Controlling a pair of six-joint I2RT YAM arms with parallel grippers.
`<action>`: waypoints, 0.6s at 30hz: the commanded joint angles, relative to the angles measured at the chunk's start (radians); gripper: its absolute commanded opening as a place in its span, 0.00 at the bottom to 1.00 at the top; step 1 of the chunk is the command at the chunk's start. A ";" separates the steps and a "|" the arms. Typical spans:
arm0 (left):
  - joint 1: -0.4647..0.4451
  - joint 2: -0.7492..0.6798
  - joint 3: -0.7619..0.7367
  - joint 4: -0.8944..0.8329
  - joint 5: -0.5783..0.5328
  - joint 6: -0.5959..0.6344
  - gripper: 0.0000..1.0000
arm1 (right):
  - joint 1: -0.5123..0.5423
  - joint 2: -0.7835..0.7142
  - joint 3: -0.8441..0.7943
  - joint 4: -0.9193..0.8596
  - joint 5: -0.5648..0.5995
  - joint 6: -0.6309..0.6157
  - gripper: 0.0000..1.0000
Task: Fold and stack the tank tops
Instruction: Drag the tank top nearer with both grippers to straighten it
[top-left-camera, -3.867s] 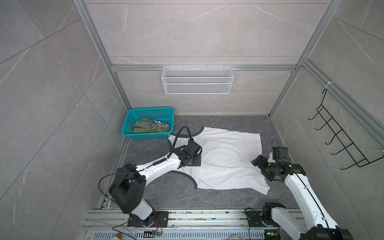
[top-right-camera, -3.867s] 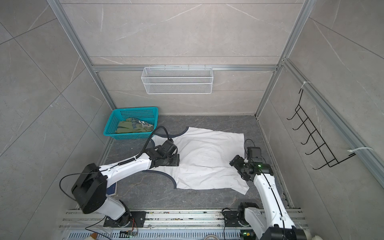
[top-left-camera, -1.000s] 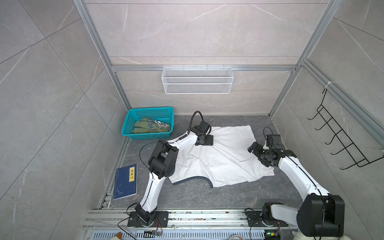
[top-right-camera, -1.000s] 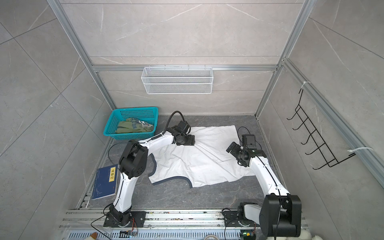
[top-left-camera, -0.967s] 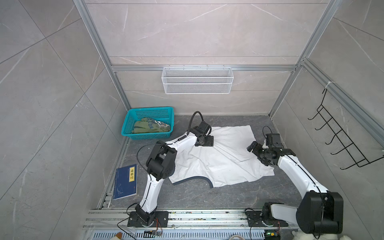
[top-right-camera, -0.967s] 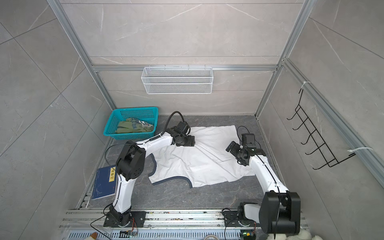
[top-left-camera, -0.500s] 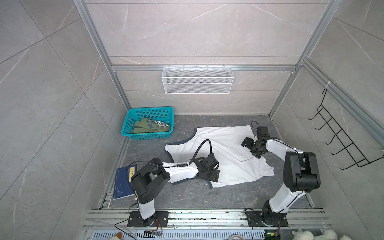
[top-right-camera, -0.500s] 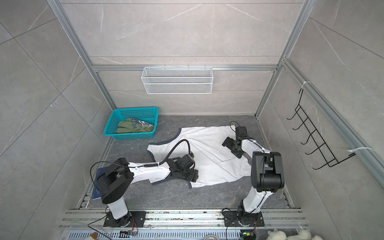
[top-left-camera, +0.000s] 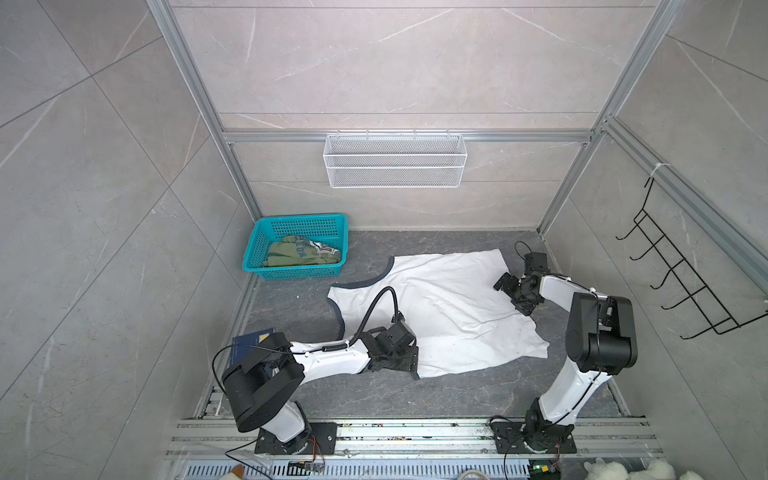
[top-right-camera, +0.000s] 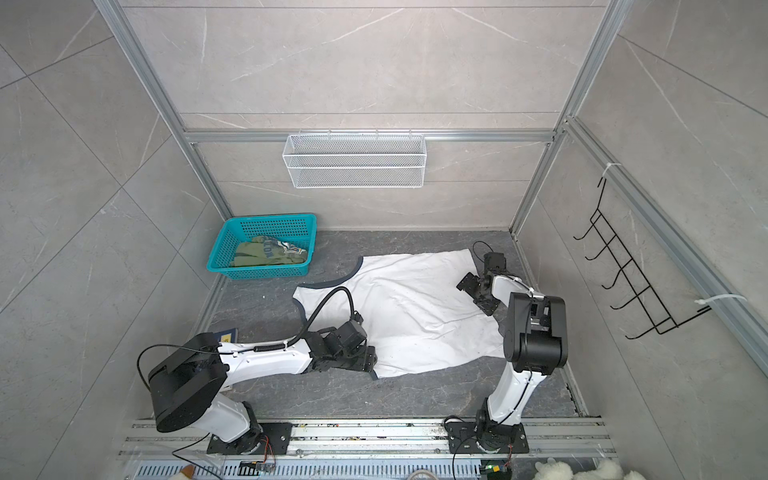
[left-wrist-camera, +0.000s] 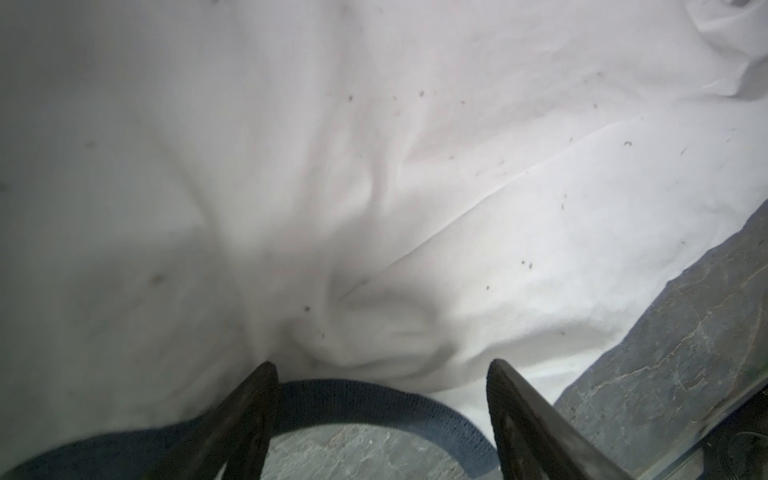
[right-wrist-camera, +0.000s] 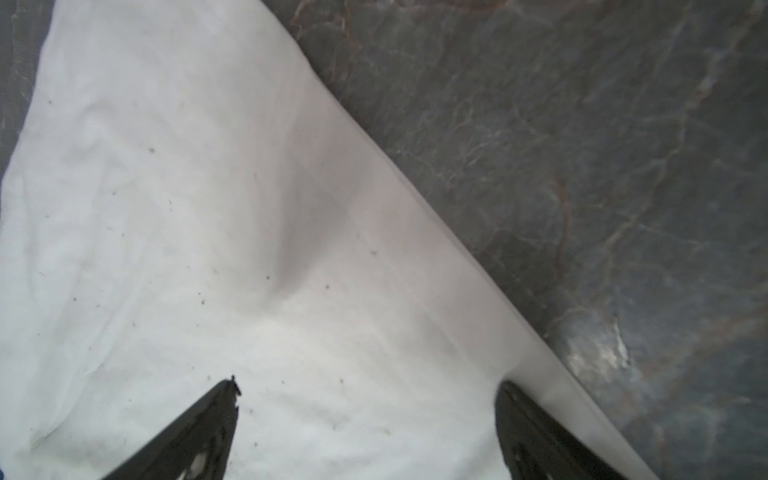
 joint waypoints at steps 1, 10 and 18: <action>-0.002 -0.035 0.082 -0.059 -0.022 0.024 0.81 | 0.009 -0.080 0.035 -0.089 -0.001 -0.060 0.98; 0.010 0.160 0.350 -0.052 -0.014 0.115 0.81 | 0.025 -0.405 -0.190 -0.250 0.104 -0.044 0.99; 0.117 0.283 0.390 -0.021 0.036 0.151 0.81 | -0.045 -0.394 -0.352 -0.115 -0.017 0.004 0.99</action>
